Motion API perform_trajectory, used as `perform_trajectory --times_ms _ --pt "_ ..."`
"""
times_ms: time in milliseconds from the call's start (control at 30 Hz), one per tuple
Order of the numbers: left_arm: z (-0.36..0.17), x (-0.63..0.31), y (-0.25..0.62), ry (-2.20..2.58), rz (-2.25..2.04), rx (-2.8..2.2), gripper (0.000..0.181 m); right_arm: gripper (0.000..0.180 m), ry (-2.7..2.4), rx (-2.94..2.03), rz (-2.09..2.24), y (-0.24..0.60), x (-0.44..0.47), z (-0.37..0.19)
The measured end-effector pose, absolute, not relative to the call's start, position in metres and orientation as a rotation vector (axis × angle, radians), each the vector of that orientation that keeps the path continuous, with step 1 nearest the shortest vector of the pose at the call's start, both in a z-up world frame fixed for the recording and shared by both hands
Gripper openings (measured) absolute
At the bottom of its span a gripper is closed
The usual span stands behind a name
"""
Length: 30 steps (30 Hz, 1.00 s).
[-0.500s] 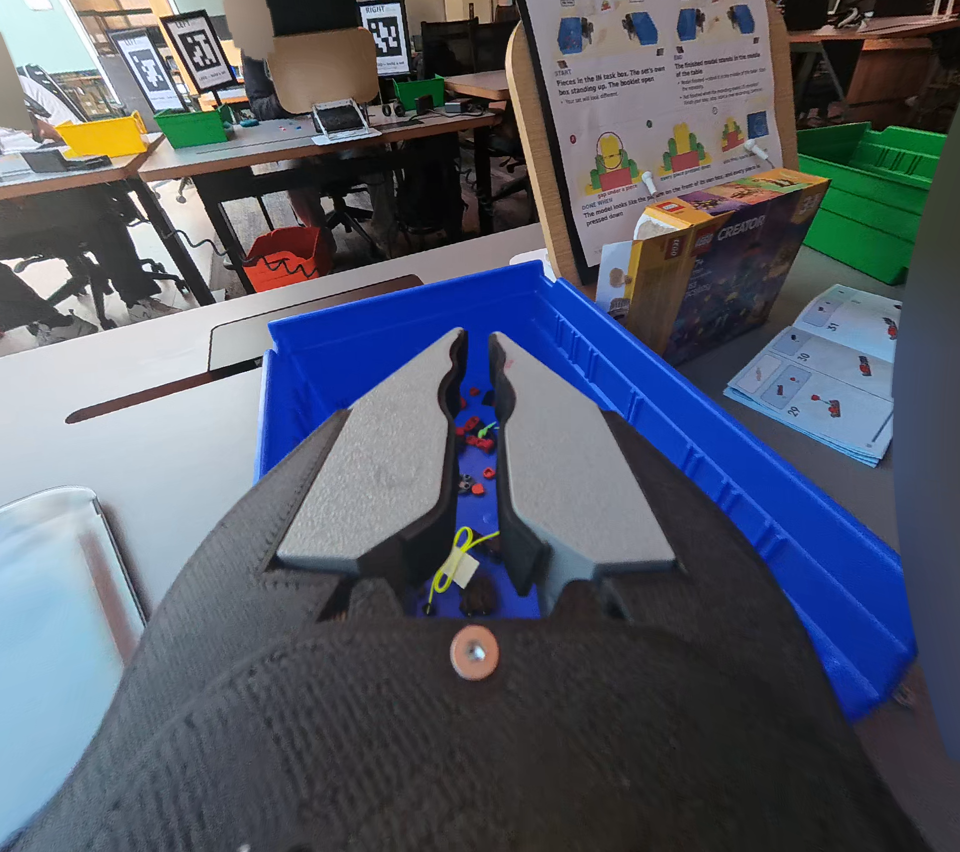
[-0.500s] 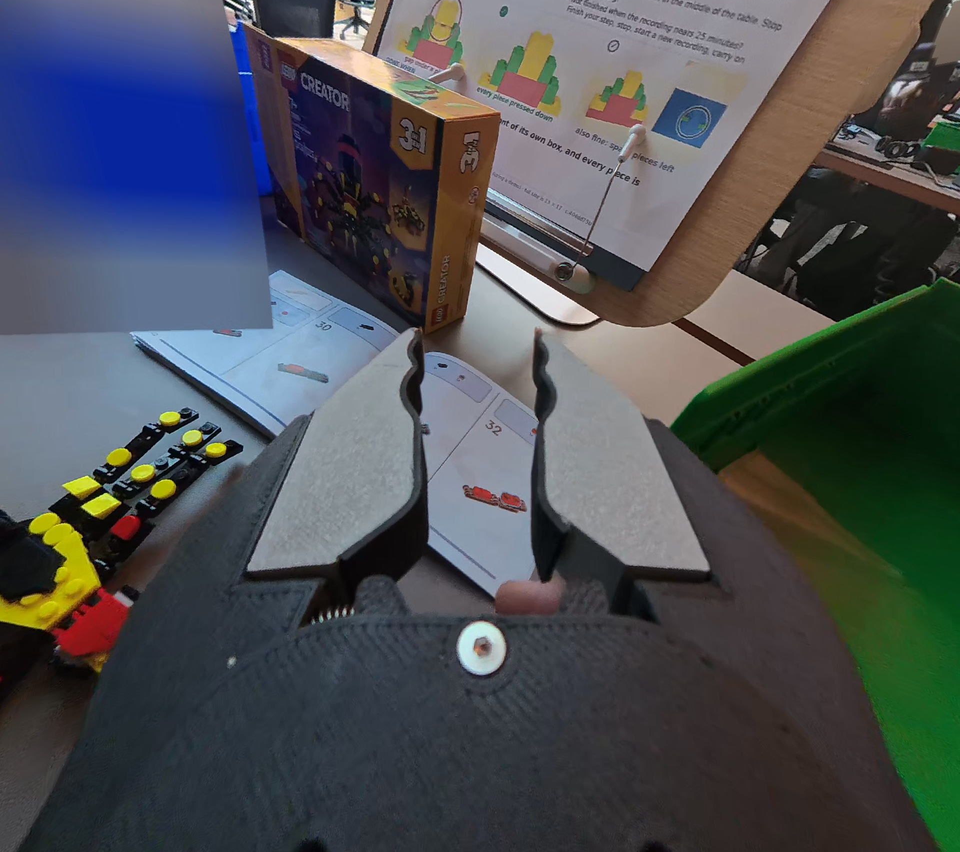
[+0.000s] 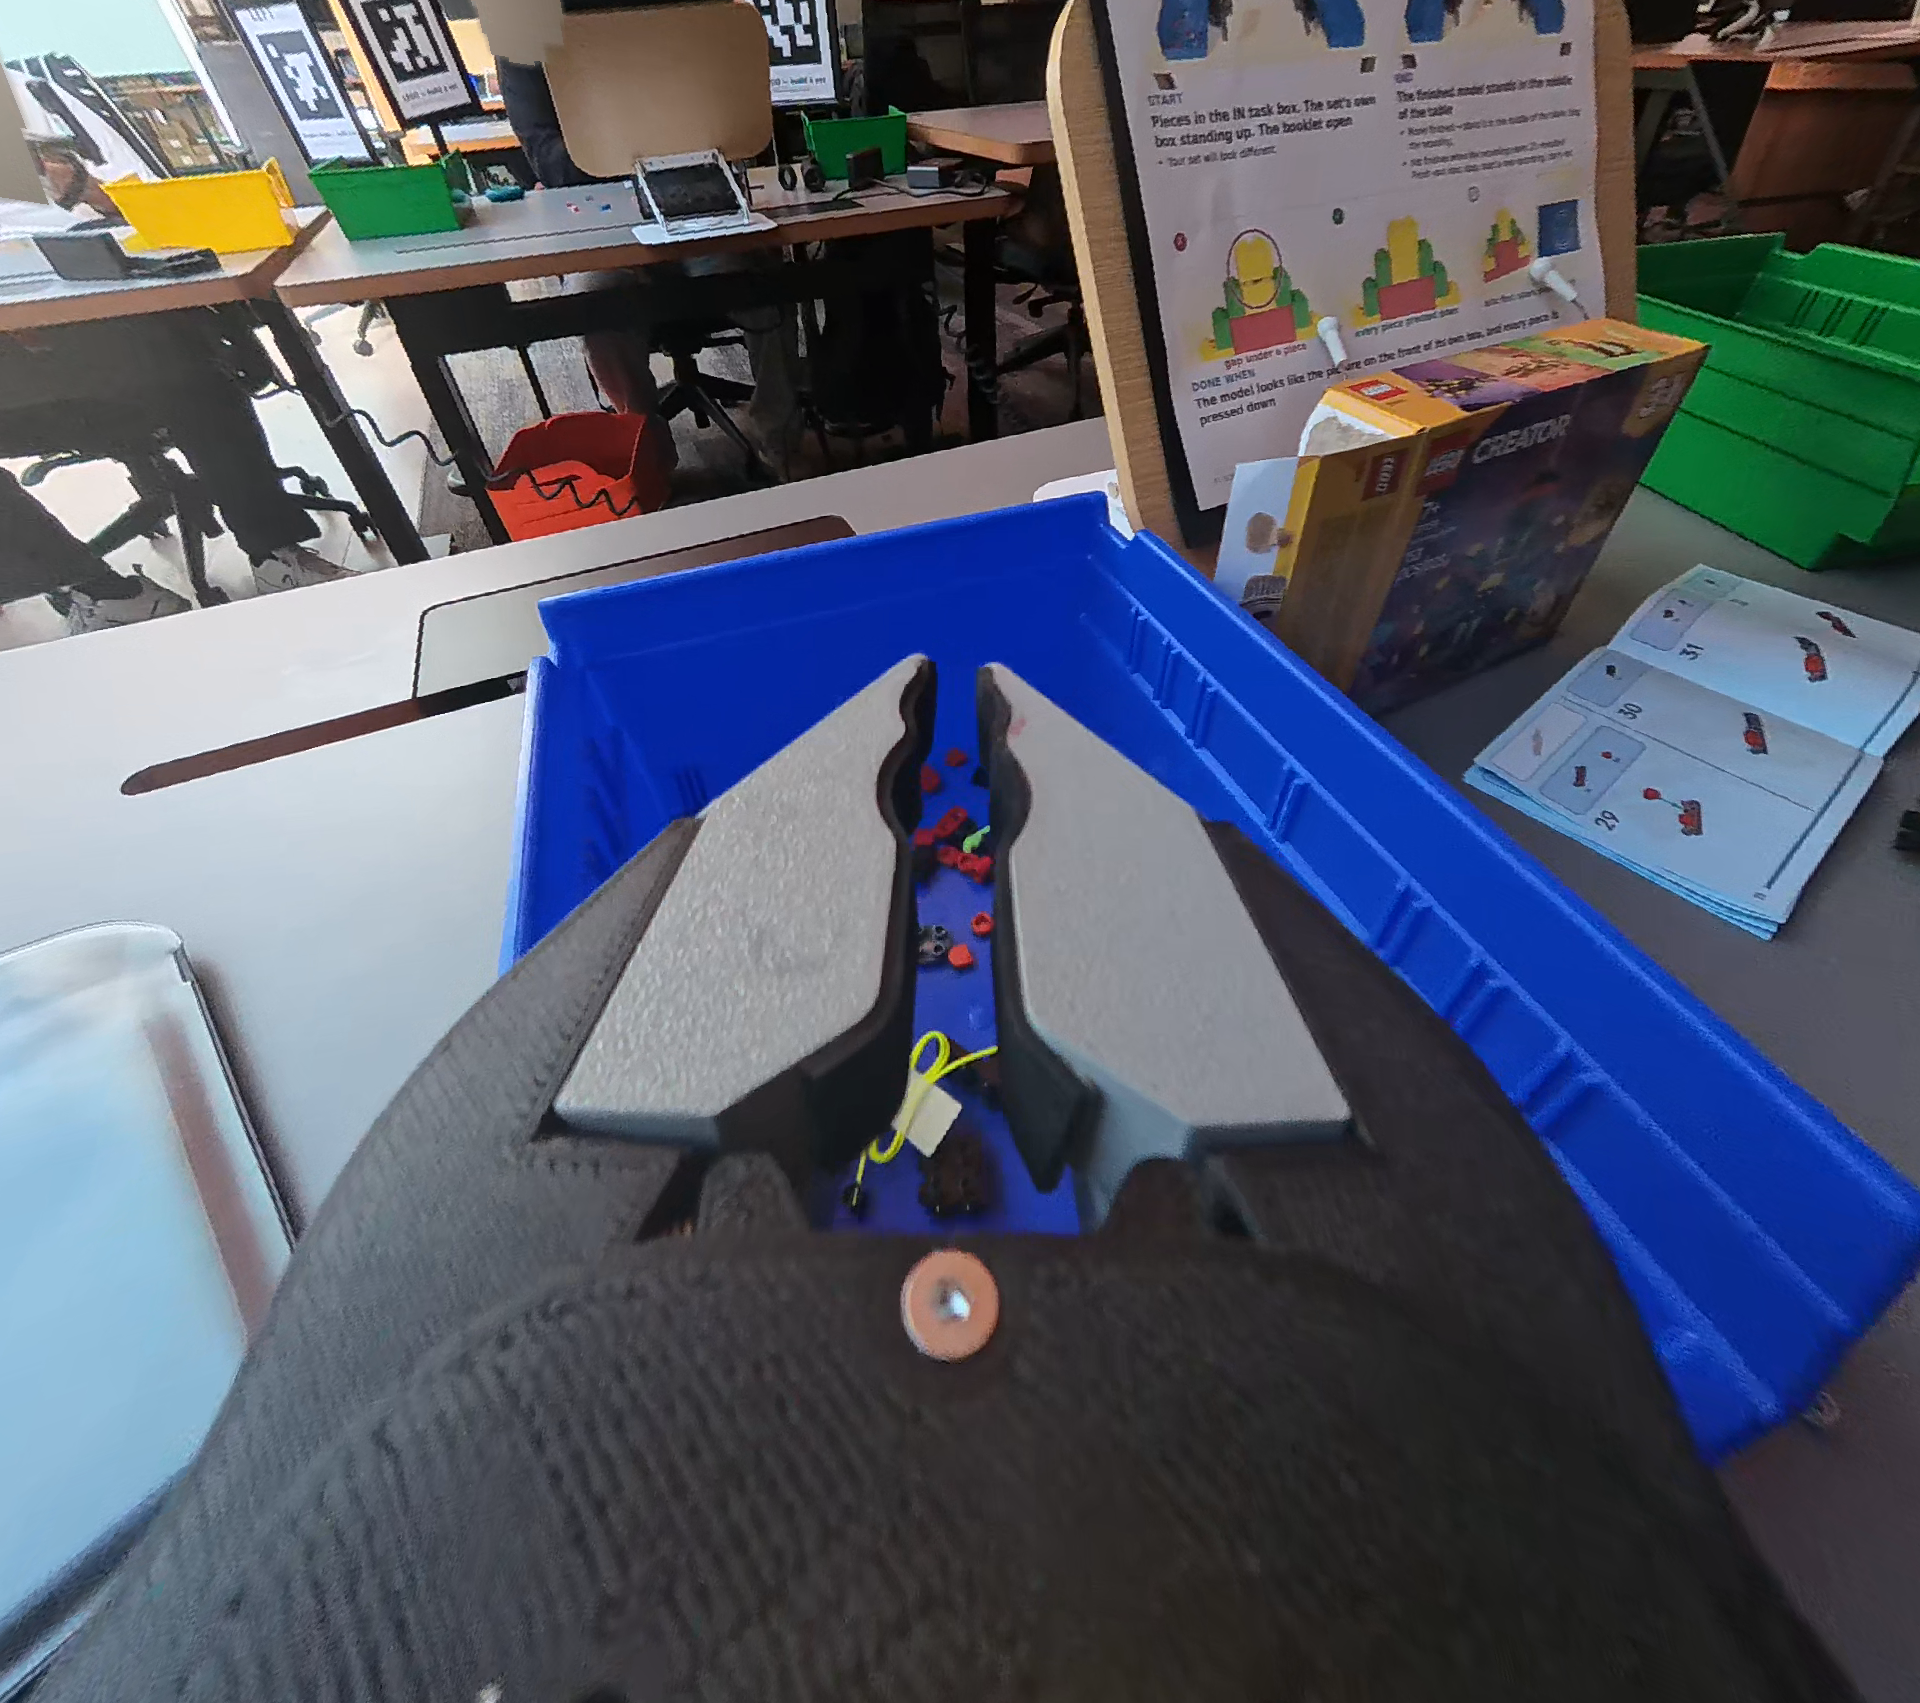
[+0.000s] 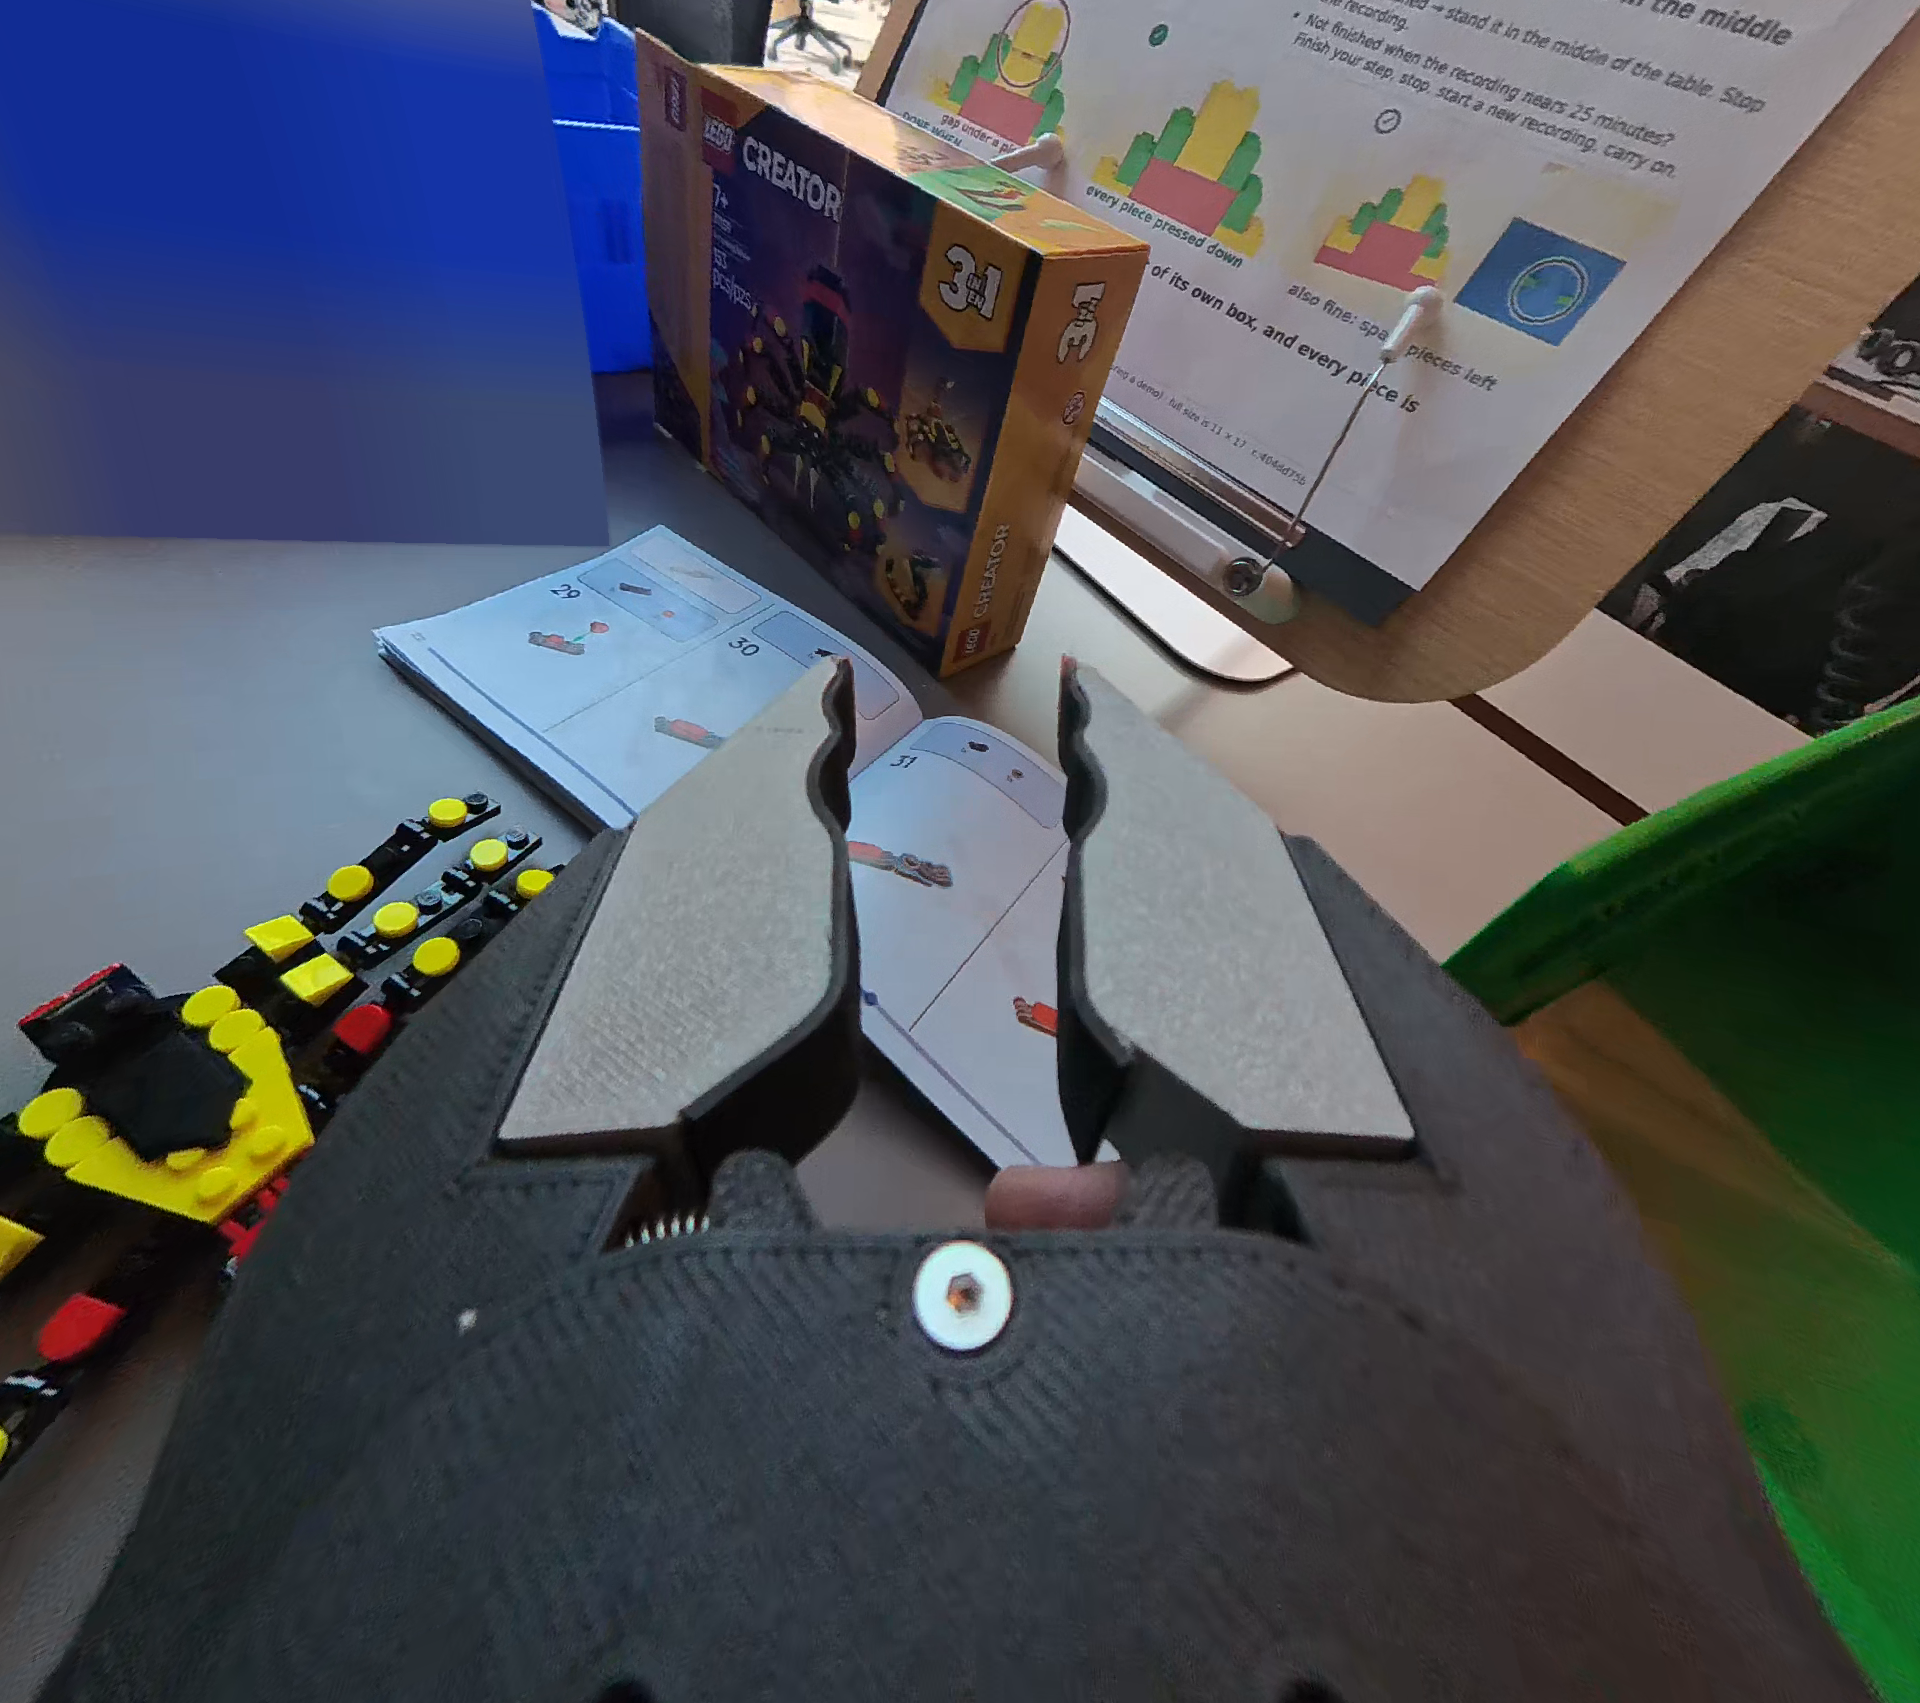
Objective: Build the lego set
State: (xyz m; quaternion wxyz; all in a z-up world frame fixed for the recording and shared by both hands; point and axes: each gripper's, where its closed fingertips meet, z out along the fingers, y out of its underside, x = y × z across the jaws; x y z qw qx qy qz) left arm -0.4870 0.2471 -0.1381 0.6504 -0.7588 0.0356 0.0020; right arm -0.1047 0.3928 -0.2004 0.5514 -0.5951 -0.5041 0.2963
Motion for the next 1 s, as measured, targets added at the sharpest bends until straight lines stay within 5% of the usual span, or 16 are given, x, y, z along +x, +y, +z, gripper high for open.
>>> perform_trajectory --times_ms 1000 --pt "-0.148 -0.484 0.249 0.064 -0.067 -1.757 0.011 0.036 -1.145 -1.442 0.676 0.409 -0.101 -0.211"
